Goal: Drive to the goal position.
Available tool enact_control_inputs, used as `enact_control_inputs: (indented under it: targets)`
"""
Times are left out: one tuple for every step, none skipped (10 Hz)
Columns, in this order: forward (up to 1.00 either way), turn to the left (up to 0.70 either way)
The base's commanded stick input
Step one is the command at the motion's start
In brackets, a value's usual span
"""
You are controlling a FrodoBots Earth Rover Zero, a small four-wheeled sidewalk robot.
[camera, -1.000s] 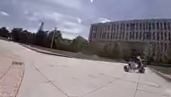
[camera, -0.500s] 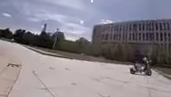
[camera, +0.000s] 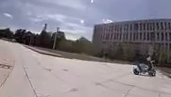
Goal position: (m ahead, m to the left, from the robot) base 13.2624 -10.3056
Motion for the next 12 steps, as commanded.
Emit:
enact_control_inputs:
  targets:
    - [0.7,0.02]
    - [0.7,0.02]
    - [0.7,0.02]
    - [0.7,0.02]
    - [0.7,0.02]
    - [0.7,0.02]
    - [0.7,0.02]
    - [0.7,0.02]
    - [0.7,0.02]
    - [0.7,0.02]
    - [0.7,0.01]
    - [0.7,0.0]
